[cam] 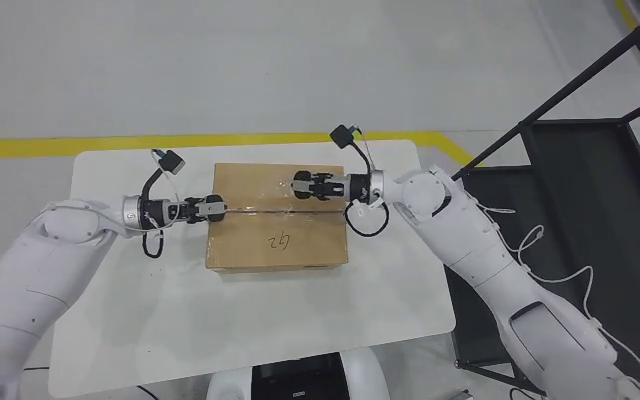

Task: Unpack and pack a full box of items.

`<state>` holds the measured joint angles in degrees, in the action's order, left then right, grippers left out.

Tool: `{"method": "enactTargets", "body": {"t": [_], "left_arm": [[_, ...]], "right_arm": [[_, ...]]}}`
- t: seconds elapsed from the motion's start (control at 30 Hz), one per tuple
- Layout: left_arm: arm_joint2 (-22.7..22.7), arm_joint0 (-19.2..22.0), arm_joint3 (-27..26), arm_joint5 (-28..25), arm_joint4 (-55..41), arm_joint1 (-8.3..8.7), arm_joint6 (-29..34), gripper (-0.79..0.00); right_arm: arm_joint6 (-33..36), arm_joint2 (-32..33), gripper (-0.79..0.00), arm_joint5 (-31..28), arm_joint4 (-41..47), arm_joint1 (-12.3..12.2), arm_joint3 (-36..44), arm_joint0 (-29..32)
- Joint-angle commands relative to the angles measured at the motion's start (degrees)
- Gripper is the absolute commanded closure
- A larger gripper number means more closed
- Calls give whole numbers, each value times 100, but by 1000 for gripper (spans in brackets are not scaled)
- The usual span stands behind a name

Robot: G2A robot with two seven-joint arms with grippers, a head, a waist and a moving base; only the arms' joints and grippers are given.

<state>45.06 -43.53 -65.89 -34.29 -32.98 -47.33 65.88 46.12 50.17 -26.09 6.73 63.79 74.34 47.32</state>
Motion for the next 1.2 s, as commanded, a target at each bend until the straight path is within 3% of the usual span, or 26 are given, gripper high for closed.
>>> {"method": "enactTargets", "body": {"t": [0.0, 0.77, 1.17], "left_arm": [[41, -23, -13, 4, -8, -1, 29, -785], [447, -219, -133, 83, 4, -60, 257, -785], [822, -460, -378, 81, -53, -16, 280, -785]], "right_arm": [[-48, -63, 0, 32, -103, 24, -41, 0], [-290, -590, 0, 265, -855, 307, -289, -72], [-115, -391, 0, 45, -666, 315, -120, -16]]}}
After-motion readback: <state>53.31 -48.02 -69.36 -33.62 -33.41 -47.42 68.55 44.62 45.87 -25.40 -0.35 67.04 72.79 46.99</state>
